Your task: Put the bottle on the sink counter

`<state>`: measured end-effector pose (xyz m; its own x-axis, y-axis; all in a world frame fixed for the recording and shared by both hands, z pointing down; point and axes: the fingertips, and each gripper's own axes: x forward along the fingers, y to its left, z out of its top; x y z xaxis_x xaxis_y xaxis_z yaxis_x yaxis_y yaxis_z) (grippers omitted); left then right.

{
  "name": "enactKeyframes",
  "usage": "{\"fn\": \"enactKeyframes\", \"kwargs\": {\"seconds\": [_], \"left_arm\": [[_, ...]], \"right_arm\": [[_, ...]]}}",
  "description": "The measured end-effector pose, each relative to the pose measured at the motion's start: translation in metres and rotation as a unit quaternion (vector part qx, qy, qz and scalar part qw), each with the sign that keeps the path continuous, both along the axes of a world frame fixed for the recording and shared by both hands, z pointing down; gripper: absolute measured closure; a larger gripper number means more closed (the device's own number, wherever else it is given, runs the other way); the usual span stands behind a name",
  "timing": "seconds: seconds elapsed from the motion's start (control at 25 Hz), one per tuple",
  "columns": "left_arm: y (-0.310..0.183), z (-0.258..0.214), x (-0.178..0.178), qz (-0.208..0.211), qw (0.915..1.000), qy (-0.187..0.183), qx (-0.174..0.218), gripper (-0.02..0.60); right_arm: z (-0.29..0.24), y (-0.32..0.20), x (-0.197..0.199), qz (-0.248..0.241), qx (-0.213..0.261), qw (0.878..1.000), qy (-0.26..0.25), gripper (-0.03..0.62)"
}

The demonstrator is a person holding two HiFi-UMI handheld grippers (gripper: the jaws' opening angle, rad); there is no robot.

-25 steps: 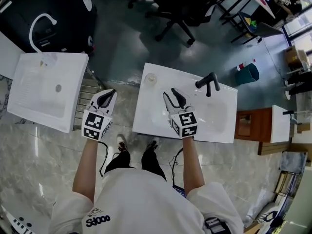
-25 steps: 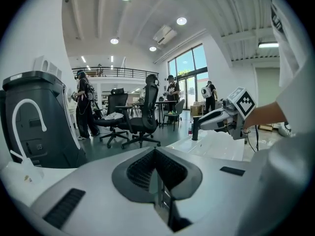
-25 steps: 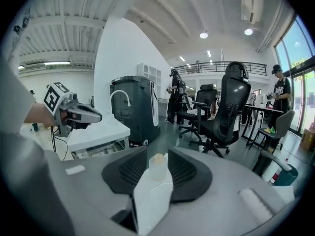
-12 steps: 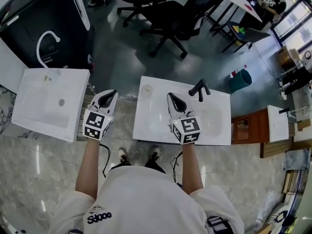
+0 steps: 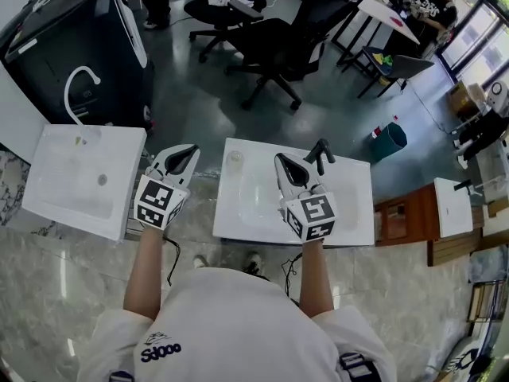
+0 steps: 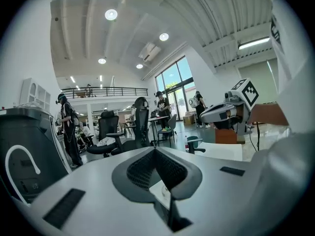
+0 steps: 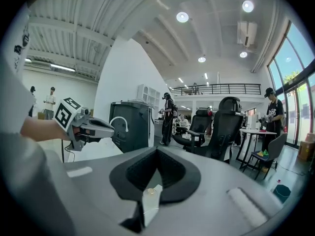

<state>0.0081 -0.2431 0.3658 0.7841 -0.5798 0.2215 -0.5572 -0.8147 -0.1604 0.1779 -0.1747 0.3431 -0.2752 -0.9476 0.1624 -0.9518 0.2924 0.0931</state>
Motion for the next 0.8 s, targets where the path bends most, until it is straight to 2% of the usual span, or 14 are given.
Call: {"fn": "enactKeyframes", "kwargs": {"seconds": [0.4, 0.8], "left_arm": [[0.017, -0.051, 0.025, 0.034, 0.9982, 0.025, 0.043, 0.577], [0.025, -0.073, 0.033, 0.049, 0.9962, 0.034, 0.063, 0.577]], "right_arm": [[-0.047, 0.015, -0.004, -0.024, 0.047, 0.998, 0.017, 0.585], [-0.058, 0.012, -0.007, -0.028, 0.058, 0.998, 0.025, 0.585]]}}
